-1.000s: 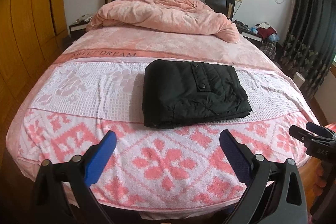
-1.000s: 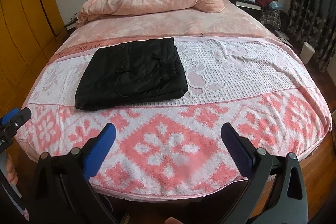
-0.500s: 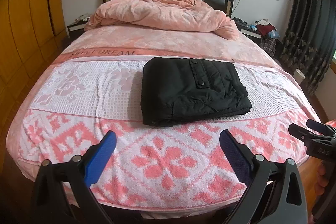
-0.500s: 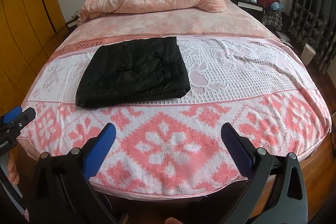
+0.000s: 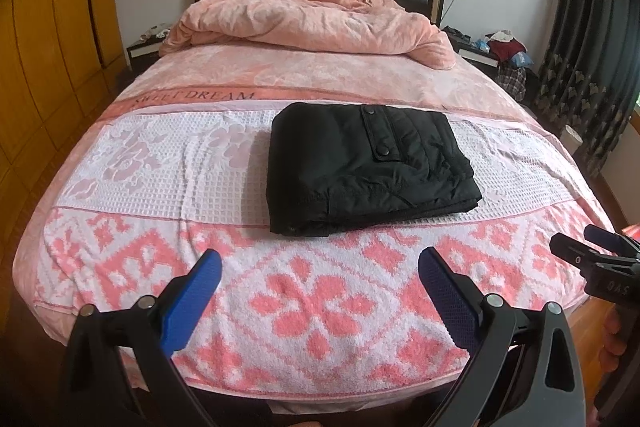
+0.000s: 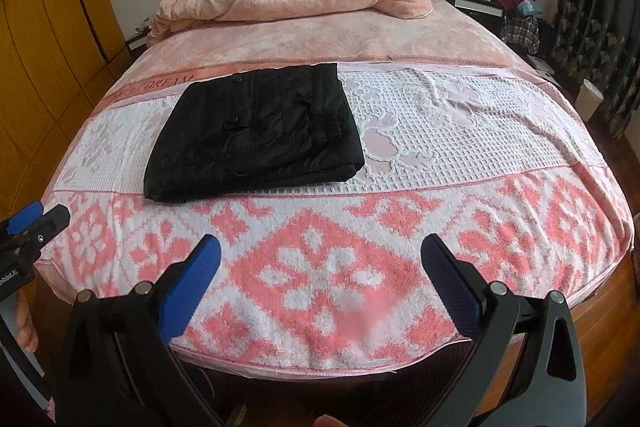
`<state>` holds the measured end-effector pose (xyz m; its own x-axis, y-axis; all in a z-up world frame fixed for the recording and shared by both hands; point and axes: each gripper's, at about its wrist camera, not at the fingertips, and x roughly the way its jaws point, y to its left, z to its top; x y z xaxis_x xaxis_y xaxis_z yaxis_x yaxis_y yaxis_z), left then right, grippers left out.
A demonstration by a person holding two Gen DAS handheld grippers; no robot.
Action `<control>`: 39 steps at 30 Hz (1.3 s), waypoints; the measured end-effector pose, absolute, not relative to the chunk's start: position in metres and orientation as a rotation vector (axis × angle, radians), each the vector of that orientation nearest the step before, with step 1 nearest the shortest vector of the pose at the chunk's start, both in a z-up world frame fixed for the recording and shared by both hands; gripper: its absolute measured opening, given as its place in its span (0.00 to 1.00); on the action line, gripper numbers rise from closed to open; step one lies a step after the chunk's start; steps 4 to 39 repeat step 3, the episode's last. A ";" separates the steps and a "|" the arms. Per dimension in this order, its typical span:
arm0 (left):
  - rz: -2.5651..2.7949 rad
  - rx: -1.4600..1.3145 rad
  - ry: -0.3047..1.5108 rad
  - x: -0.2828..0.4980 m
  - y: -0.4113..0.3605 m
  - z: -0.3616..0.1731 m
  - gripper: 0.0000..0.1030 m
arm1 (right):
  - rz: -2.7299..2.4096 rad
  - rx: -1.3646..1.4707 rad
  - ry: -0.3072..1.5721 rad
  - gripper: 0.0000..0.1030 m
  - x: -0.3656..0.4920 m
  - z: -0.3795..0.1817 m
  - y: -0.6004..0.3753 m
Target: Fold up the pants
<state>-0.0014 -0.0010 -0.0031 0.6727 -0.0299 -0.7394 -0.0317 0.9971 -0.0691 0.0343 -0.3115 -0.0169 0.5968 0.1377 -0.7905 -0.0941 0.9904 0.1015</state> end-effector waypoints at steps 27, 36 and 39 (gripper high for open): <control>-0.001 -0.079 0.833 -0.001 -0.001 -0.004 0.96 | 0.133 0.053 0.924 0.97 0.034 -0.018 -0.312; -0.001 -0.079 0.833 -0.001 -0.001 -0.004 0.96 | 0.133 0.053 0.924 0.97 0.034 -0.018 -0.312; -0.001 -0.079 0.833 -0.001 -0.001 -0.004 0.96 | 0.133 0.053 0.924 0.97 0.034 -0.018 -0.312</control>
